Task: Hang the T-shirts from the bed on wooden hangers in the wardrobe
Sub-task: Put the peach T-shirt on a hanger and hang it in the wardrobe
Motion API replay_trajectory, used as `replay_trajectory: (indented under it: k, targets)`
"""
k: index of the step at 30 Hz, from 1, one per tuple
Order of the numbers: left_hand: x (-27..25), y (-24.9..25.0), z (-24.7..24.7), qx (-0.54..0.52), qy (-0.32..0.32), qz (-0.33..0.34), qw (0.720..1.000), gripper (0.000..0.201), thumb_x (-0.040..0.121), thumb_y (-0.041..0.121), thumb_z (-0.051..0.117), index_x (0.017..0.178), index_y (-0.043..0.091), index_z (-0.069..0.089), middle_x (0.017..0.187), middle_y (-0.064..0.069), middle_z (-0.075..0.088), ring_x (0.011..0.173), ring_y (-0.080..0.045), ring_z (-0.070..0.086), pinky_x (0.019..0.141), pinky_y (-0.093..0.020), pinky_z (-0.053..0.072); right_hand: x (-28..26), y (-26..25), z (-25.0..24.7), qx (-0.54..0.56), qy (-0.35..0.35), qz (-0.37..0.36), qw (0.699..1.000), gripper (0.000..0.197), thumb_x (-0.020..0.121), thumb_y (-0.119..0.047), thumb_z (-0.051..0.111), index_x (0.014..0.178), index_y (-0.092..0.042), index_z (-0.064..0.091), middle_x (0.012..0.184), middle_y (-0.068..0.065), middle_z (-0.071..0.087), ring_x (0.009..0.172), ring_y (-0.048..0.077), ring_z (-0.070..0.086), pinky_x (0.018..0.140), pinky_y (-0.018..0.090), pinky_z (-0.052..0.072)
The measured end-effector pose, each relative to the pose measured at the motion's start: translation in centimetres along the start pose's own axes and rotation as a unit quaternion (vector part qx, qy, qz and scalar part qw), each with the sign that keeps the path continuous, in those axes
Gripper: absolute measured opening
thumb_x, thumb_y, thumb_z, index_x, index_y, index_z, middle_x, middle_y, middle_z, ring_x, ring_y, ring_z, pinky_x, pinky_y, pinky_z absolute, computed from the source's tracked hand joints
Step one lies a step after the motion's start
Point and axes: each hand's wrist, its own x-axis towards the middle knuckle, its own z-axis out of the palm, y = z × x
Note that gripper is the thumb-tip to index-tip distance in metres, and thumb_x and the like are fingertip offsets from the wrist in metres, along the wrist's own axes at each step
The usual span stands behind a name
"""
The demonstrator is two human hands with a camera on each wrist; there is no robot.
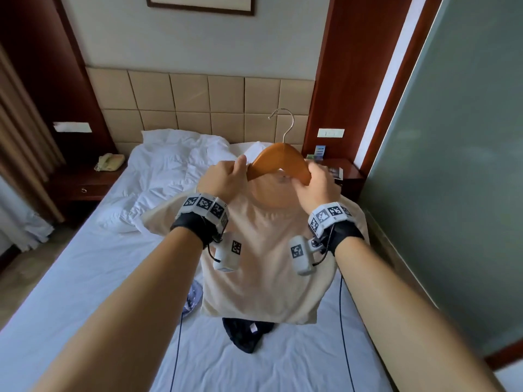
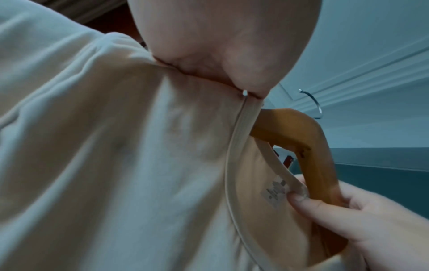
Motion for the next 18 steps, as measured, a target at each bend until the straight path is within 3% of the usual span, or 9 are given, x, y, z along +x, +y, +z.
replay_trajectory:
  k: [2,4,6,8,10,13,16,18]
  targets:
    - [-0.9,0.2,0.6,0.03,0.023,-0.022,0.999,0.052,0.098,0.046,0.033,0.056,0.017,0.041,0.056,0.004,0.046,0.059,-0.019,0.047,0.084,-0.039,0.038,-0.1,1.0,-0.1,0.007,-0.002,0.016,1.0,0.03,0.088,-0.038,0.065,0.115,-0.025,0.064,0.11,-0.001,0.067,0.103,0.027,0.063,0.087,0.037,0.047]
    - [-1.7,0.2,1.2,0.056,0.044,-0.052,0.996,0.048,0.095,0.042,0.033,0.055,0.018,0.044,0.056,0.005,0.05,0.06,-0.015,0.048,0.104,-0.046,0.029,-0.3,2.0,-0.1,0.018,0.002,0.033,0.999,0.024,0.086,-0.041,0.066,0.101,-0.023,0.065,0.099,-0.002,0.067,0.095,0.028,0.065,0.085,0.039,0.049]
    - [-2.6,0.1,1.7,0.067,0.068,-0.094,0.991,0.044,0.091,0.04,0.034,0.059,0.017,0.052,0.062,0.004,0.057,0.071,-0.02,0.055,0.111,-0.054,0.02,-0.7,2.8,-0.2,0.033,0.01,0.046,0.998,0.02,0.085,-0.042,0.067,0.089,-0.023,0.065,0.093,-0.005,0.065,0.09,0.027,0.064,0.087,0.042,0.049]
    - [-3.3,-0.4,1.8,0.065,0.089,-0.14,0.984,0.039,0.087,0.038,0.035,0.063,0.018,0.058,0.069,0.003,0.06,0.086,-0.025,0.056,0.112,-0.057,0.016,-1.2,3.2,-0.4,0.052,0.015,0.056,0.997,0.017,0.085,-0.041,0.068,0.084,-0.025,0.063,0.089,-0.01,0.06,0.09,0.024,0.063,0.094,0.047,0.046]
    - [-4.1,-1.2,1.8,0.031,0.091,-0.18,0.979,0.035,0.084,0.038,0.037,0.061,0.018,0.056,0.071,0.0,0.058,0.096,-0.029,0.054,0.111,-0.058,0.02,-1.7,3.6,-0.7,0.068,0.012,0.071,0.995,0.015,0.086,-0.04,0.069,0.09,-0.025,0.066,0.082,-0.014,0.054,0.098,0.023,0.062,0.104,0.05,0.037]
    - [-4.9,-3.0,1.6,-0.051,0.117,-0.208,0.97,0.036,0.074,0.047,0.037,0.056,0.018,0.051,0.074,-0.011,0.059,0.103,-0.038,0.057,0.102,-0.056,0.039,-2.4,3.9,-0.9,0.079,0.019,0.092,0.992,0.018,0.088,-0.038,0.068,0.099,-0.024,0.069,0.073,-0.017,0.046,0.105,0.023,0.06,0.111,0.049,0.027]
    - [-5.9,-4.9,1.6,-0.121,0.137,-0.219,0.958,0.042,0.072,0.053,0.039,0.082,0.024,0.068,0.093,-0.009,0.068,0.1,-0.034,0.06,0.091,-0.043,0.047,-2.7,3.9,-0.8,0.09,0.035,0.114,0.989,0.017,0.085,-0.041,0.069,0.093,-0.026,0.069,0.083,-0.015,0.056,0.103,0.025,0.061,0.11,0.051,0.026]
    - [-7.1,-5.6,1.5,-0.175,0.174,-0.234,0.94,0.047,0.074,0.051,0.047,0.102,0.023,0.072,0.106,-0.008,0.07,0.103,-0.03,0.061,0.096,-0.043,0.047,-3.2,3.9,-0.3,0.091,0.032,0.13,0.987,0.018,0.084,-0.044,0.069,0.091,-0.028,0.068,0.087,-0.012,0.067,0.102,0.024,0.062,0.111,0.051,0.023]
